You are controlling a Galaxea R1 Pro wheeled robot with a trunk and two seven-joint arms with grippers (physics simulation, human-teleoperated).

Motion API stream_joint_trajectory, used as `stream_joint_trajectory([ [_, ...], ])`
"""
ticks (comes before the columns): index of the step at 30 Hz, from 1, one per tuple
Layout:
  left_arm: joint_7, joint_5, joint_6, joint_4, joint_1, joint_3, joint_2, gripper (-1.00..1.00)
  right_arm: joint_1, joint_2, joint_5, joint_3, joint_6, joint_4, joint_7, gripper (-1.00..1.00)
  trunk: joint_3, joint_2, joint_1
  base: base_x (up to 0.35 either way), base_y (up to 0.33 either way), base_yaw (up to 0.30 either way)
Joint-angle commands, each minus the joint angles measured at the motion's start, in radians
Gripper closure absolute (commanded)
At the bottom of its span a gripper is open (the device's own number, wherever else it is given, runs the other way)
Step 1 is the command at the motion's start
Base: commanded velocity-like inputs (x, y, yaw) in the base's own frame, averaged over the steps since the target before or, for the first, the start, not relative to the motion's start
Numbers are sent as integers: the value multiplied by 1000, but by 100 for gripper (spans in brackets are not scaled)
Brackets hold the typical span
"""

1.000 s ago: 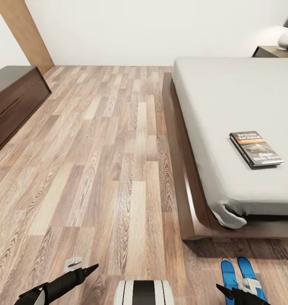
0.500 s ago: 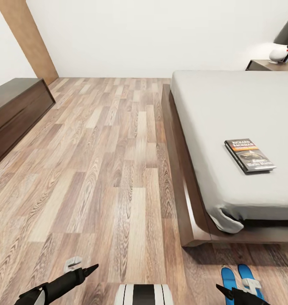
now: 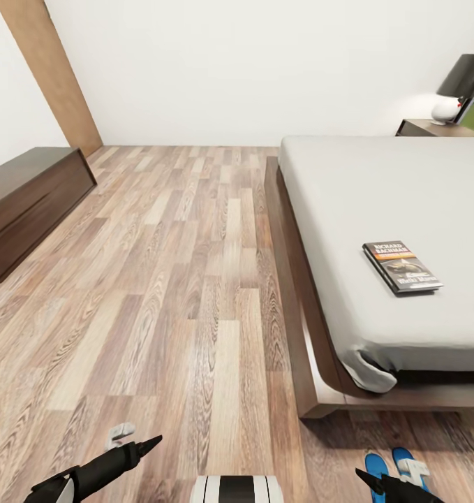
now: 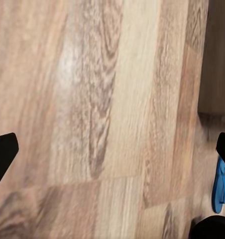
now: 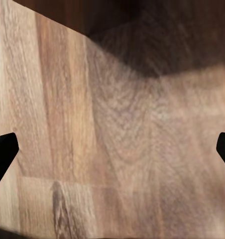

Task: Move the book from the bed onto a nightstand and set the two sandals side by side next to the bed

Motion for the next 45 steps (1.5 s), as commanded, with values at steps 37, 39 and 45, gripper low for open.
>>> stream_joint_trajectory([
  [37, 2, -9, 9, 0, -1, 7, -4, -100, 0, 2, 5, -8, 4, 3, 0, -100, 143, 8, -17, 0, 0, 0],
  [39, 9, -9, 9, 1, -1, 7, -5, -100, 0, 5, 5, -8, 4, 3, 0, -100, 150, 9, -18, 0, 0, 0],
  [45, 43, -11, 4, 33, -1, 7, -9, -100, 0, 43, 6, -8, 4, 6, -4, -100, 173, 10, -20, 0, 0, 0],
])
